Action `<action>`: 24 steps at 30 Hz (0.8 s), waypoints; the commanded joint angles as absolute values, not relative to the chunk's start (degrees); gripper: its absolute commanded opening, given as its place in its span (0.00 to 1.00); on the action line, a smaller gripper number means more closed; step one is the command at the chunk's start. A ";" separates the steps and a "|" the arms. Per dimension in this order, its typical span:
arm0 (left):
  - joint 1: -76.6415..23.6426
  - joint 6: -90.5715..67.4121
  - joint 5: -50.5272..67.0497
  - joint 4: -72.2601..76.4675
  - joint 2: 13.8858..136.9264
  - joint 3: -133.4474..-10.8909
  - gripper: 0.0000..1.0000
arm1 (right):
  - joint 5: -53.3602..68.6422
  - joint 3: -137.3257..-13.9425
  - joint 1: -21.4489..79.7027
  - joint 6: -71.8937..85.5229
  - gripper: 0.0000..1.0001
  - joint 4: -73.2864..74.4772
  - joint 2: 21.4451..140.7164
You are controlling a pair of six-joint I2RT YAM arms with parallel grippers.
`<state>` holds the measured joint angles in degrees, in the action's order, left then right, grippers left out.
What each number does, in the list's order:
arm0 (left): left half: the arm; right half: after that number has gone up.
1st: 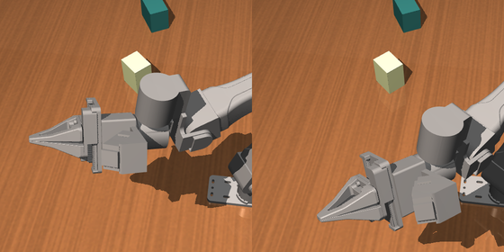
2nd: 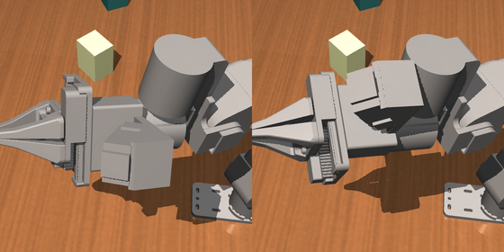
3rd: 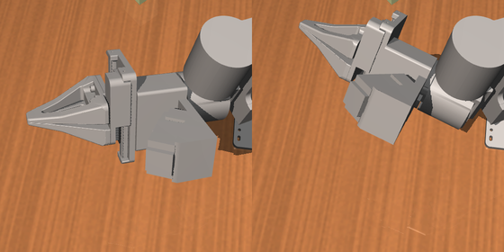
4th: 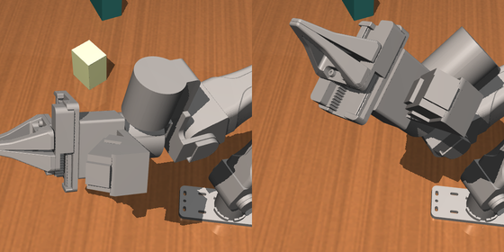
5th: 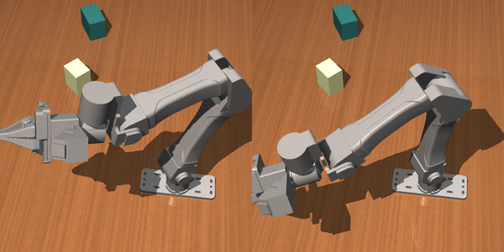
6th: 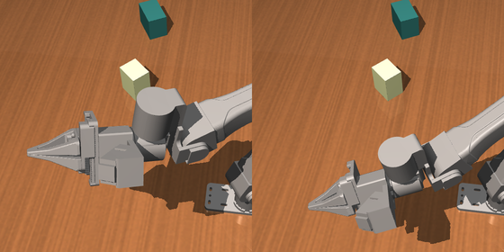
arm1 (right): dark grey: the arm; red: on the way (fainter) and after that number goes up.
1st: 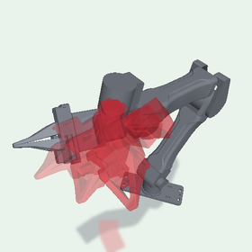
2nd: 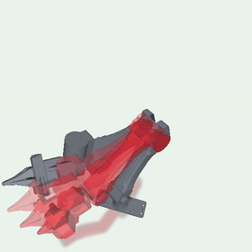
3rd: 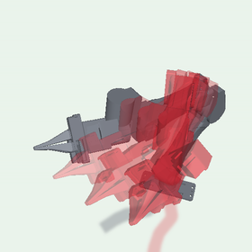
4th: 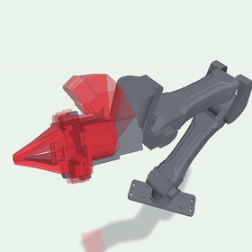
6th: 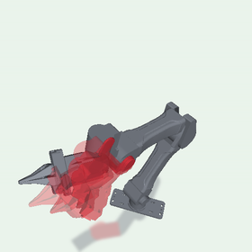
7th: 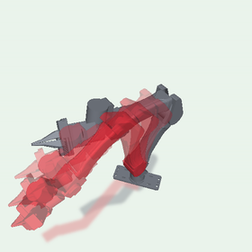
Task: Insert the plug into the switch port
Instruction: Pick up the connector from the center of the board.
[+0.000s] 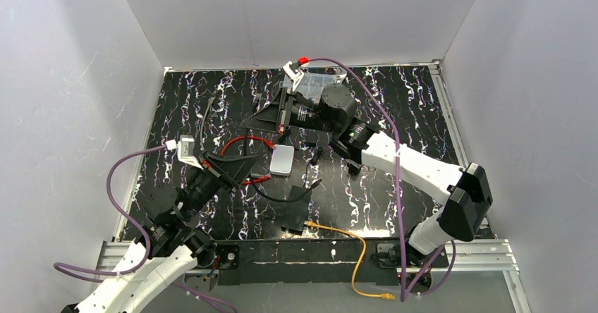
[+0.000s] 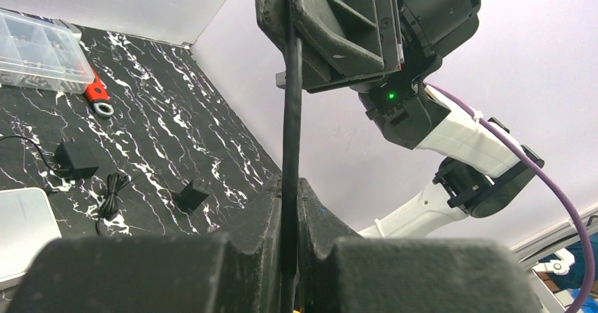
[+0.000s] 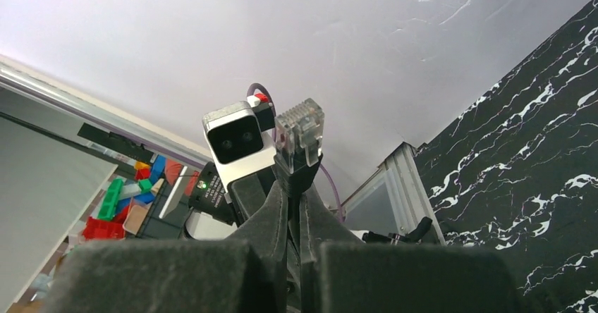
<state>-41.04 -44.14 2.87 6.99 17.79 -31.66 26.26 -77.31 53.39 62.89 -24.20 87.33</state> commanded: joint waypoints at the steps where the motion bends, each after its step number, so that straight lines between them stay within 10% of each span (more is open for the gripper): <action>1: -40.90 -43.71 2.95 7.53 18.47 -31.94 0.05 | 27.03 -79.91 53.72 61.81 0.01 -26.96 86.72; 12: -40.95 -37.16 2.26 0.56 13.66 -33.20 0.89 | 31.06 -73.80 52.02 44.01 0.01 -17.08 76.52; 24: -40.91 -29.03 4.10 -16.06 19.72 -46.87 0.98 | 31.43 -72.77 50.70 9.53 0.01 15.42 66.61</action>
<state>-41.04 -32.74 3.06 -8.85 15.34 -41.75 32.32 -72.27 50.59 25.73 2.28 69.36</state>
